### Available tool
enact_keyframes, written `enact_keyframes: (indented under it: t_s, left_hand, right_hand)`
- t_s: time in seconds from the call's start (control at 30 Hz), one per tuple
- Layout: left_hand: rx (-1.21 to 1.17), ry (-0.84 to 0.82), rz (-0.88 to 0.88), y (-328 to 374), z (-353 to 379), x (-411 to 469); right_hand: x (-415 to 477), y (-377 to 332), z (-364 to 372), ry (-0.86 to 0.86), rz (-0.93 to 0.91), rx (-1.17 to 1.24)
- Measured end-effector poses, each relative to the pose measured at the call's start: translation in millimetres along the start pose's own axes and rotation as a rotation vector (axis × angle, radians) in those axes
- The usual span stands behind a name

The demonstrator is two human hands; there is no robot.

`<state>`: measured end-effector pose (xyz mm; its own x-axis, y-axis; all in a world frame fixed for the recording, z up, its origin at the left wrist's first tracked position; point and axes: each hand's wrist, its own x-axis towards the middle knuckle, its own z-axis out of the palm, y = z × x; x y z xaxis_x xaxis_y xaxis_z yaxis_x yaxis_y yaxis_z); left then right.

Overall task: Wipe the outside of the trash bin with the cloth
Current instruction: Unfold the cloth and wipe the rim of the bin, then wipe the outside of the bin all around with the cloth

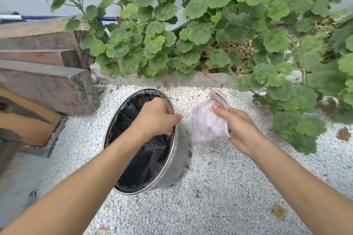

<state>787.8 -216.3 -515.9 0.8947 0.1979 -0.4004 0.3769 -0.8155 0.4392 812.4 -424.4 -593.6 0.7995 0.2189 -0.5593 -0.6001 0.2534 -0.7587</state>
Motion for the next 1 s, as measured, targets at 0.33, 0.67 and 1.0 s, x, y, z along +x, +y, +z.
enact_keyframes:
  t_s: [0.33, 0.67, 1.0]
  left_hand:
    - [-0.031, -0.171, 0.034, -45, -95, 2]
    - [0.278, -0.253, 0.334, -70, -135, 40]
    - [0.124, 0.011, 0.423, -68, -111, 61]
  right_hand:
    - [-14, -39, 16, -0.033, 0.014, 0.151]
    - [-9, -54, 92, -0.030, -0.362, -0.363]
    - [21, -25, 115, -0.040, -0.778, -1.053]
